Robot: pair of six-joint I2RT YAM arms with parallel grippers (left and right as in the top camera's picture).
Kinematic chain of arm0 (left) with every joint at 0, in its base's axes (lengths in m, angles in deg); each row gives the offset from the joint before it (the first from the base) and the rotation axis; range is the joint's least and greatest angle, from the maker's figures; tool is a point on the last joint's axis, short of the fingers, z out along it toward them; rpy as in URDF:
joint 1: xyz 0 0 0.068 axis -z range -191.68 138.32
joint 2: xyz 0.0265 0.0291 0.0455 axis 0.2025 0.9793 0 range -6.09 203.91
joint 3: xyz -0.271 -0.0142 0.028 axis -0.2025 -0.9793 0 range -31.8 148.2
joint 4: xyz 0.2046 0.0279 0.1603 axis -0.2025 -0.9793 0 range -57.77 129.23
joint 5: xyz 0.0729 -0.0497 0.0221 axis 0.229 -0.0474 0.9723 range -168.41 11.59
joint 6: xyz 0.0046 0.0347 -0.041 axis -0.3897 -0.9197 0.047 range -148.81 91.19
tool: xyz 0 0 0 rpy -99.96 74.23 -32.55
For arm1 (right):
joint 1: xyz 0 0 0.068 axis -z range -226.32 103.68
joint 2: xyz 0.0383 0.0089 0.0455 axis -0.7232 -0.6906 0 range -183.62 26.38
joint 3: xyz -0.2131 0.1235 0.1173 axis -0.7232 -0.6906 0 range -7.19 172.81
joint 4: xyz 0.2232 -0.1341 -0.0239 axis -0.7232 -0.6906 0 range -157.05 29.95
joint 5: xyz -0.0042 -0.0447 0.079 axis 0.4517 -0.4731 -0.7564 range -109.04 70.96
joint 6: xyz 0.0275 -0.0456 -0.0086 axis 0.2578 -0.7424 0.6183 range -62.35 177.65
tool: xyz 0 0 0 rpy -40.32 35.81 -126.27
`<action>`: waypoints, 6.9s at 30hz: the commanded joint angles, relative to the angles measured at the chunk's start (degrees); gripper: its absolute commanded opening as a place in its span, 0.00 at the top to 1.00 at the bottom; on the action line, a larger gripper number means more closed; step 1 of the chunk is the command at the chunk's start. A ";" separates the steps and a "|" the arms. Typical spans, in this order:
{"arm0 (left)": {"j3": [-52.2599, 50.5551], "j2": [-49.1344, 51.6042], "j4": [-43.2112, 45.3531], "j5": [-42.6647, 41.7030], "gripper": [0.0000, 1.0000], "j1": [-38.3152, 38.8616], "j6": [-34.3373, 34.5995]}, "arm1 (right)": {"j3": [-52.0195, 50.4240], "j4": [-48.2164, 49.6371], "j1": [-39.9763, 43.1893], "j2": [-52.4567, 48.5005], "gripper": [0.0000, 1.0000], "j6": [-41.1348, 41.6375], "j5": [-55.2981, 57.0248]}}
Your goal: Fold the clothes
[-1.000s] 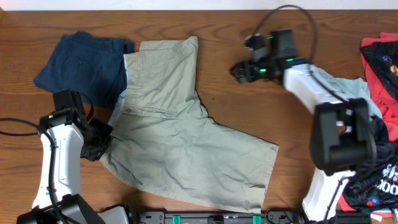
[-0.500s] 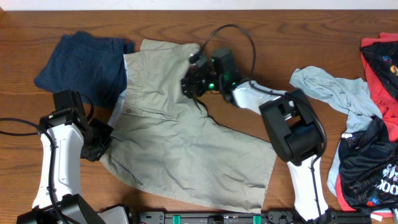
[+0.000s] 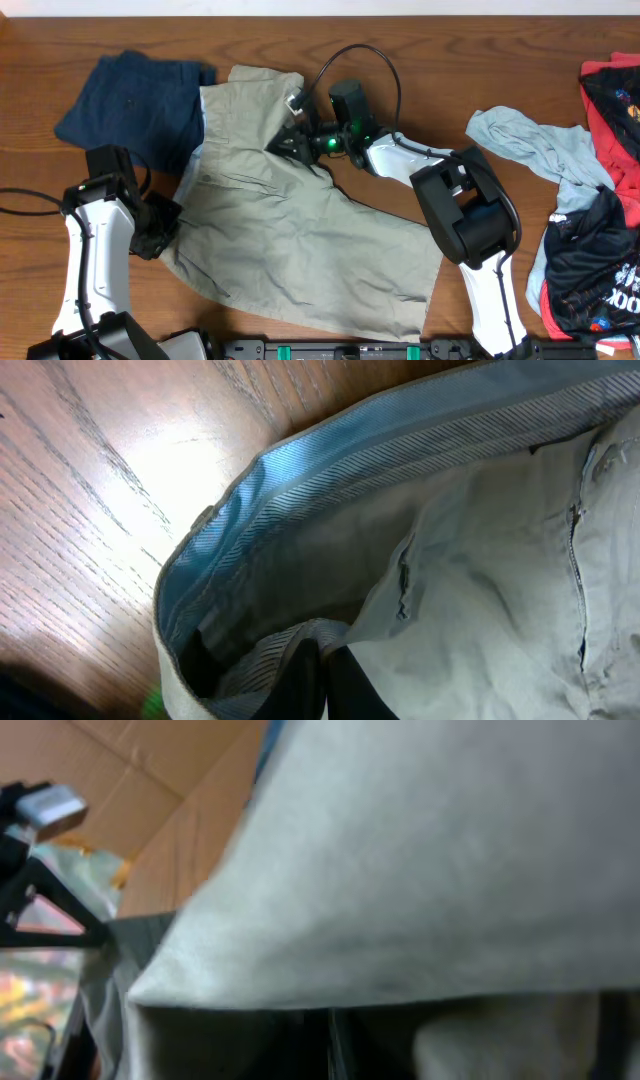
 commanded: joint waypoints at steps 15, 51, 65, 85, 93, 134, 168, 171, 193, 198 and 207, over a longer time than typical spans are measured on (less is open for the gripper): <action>-0.04 0.02 -0.94 0.13 0.94 0.17 -0.59 | 3.37 -0.72 4.50 0.94 0.63 7.02 7.74; -0.04 0.00 -1.36 0.33 0.94 0.17 -0.61 | 8.96 -44.52 7.89 10.73 0.99 -7.54 67.78; -0.04 0.02 0.68 0.31 0.94 0.17 -0.57 | 8.87 -75.32 21.57 17.35 0.73 -18.67 54.18; -0.02 0.02 12.09 -6.38 0.94 0.20 -0.59 | 12.98 -63.10 30.82 14.84 0.51 -2.71 49.53; -0.04 0.02 11.89 -6.38 0.94 0.20 -0.59 | 12.98 -61.75 32.39 7.06 0.57 -2.34 49.55; -0.04 0.02 12.17 -6.38 0.94 0.20 -0.57 | 13.09 -61.35 38.64 20.61 0.73 -11.54 31.63; -0.04 0.02 4.50 -6.36 0.76 0.17 -3.63 | 14.69 -32.22 -3.65 -5.75 0.79 -10.27 18.49; -0.04 0.02 4.11 -6.34 0.76 0.17 -3.63 | 16.65 -36.24 -5.25 -5.75 0.77 -13.44 15.21; -0.04 0.02 3.72 -6.32 0.74 0.17 -3.63 | 38.84 -80.32 23.34 0.22 0.54 -4.90 56.24; -0.04 0.02 3.96 -6.32 0.73 0.17 -3.63 | 34.23 -81.66 29.18 0.04 0.44 -3.45 56.11; -0.04 0.02 5.22 -6.34 0.73 0.17 -3.58 | 22.16 -72.61 31.54 0.04 0.41 -3.26 51.19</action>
